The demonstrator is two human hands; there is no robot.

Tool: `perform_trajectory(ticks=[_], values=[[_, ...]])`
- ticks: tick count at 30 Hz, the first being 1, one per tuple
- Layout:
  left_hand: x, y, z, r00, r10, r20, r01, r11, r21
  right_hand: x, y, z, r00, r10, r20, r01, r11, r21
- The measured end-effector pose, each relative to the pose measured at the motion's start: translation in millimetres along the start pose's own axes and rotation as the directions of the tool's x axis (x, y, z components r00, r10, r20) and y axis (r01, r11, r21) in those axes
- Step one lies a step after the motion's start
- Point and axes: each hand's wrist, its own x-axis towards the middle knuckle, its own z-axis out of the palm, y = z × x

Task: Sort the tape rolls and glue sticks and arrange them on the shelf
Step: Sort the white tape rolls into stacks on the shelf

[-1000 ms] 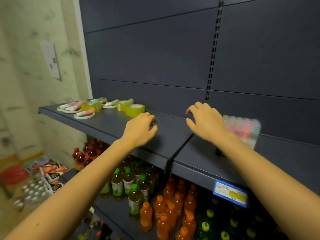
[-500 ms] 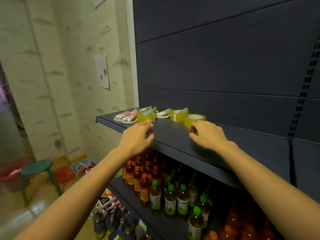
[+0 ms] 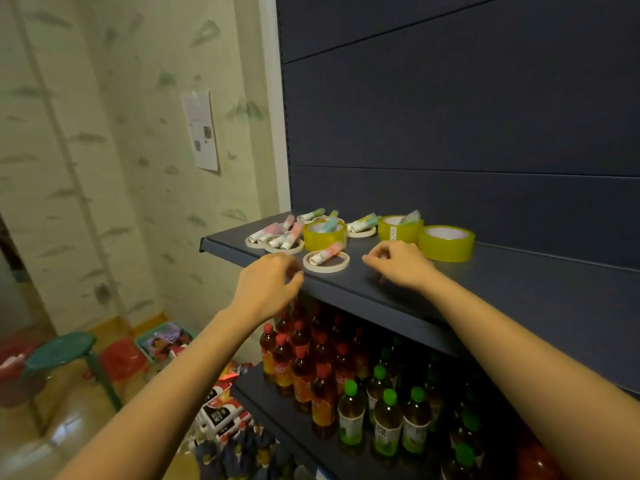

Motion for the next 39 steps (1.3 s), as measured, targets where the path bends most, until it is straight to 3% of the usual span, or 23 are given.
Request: perform_trajectory(ticks=[3, 10, 17, 21, 27, 31, 35, 39], values=[[14, -18, 11, 1.000, 0.011, 0.003, -0.011, 1.000, 0.000, 32, -6, 16, 1.000, 0.026, 0.016, -0.027, 0.998, 0.055], [53, -51, 28, 0.998, 0.044, 0.036, -0.044, 0.999, 0.012, 112, -15, 47, 0.987, 0.154, 0.050, -0.155, 0.988, 0.000], [95, -64, 42, 0.995, 0.086, 0.055, -0.085, 0.996, -0.015, 153, -20, 47, 0.949, 0.209, 0.237, -0.208, 0.978, -0.027], [114, -62, 53, 0.977, 0.123, 0.172, -0.115, 0.992, -0.053, 154, -23, 25, 0.929, 0.214, 0.303, -0.242, 0.969, 0.058], [142, -54, 74, 0.925, 0.148, 0.350, -0.142, 0.989, -0.044, 140, -16, -7, 0.993, 0.096, 0.064, -0.111, 0.944, 0.309], [154, -51, 78, 0.915, 0.253, 0.314, -0.232, 0.967, -0.103, 123, -9, -18, 0.983, 0.154, -0.104, -0.112, 0.938, 0.329], [165, -43, 74, 0.894, 0.349, 0.280, -0.324, 0.937, -0.133, 96, -2, -30, 0.928, 0.216, -0.305, -0.111, 0.939, 0.327], [175, -25, 71, 0.859, 0.447, 0.250, -0.402, 0.891, -0.213, 56, 9, -36, 0.795, 0.266, -0.545, -0.119, 0.949, 0.291]])
